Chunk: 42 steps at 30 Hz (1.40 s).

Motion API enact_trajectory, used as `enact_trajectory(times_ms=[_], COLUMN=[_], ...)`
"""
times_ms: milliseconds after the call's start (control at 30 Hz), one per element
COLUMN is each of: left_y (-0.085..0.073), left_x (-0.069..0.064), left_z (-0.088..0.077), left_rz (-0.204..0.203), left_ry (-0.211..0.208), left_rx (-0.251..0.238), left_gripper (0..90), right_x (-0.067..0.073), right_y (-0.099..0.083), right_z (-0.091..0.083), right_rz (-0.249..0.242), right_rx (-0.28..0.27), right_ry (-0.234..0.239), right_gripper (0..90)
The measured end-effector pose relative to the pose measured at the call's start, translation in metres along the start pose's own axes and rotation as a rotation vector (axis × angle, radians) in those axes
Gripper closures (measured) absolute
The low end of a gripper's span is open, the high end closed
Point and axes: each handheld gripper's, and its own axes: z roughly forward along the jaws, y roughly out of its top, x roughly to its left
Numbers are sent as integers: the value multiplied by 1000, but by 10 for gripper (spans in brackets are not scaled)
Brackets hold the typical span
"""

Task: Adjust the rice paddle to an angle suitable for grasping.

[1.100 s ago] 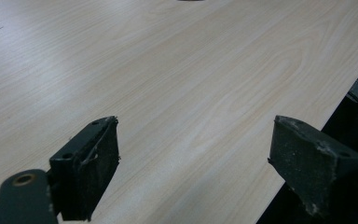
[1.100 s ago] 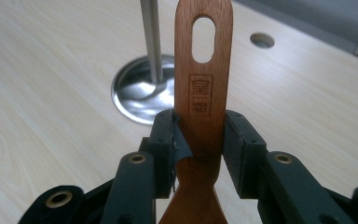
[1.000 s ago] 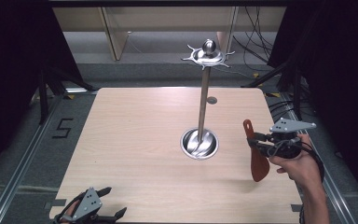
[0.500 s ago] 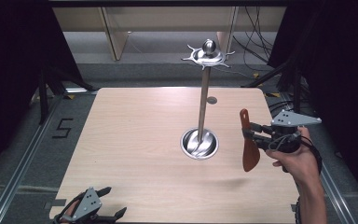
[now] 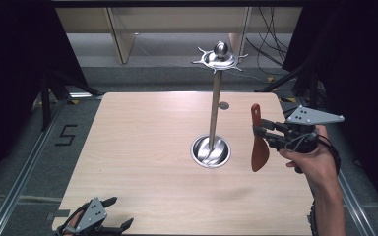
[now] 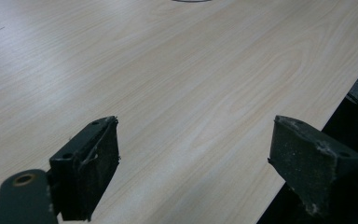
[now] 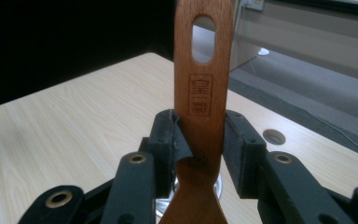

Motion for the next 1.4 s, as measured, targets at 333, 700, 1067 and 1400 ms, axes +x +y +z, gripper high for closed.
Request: enact_trajectory(times_ms=[333,700,1067,1400], left_y=[0,-1,-1,-1], left_x=[1,-2,-3,-3], left_z=[1,1,1,0], left_rz=[17,-23,-23,-18], left_ry=[9,-3,-7,-1], left_rx=[5,1,8,9], left_gripper=[151,151,151,151], right_x=[0,5,4,4], right_y=[24,47,60,71], right_z=[-2,-4,-3,-2], right_rz=[-29,-49,-59,-53], right_rx=[-47,-76,-100,-124], right_ry=[-2,8,15,13], right_gripper=[672,672,672,672])
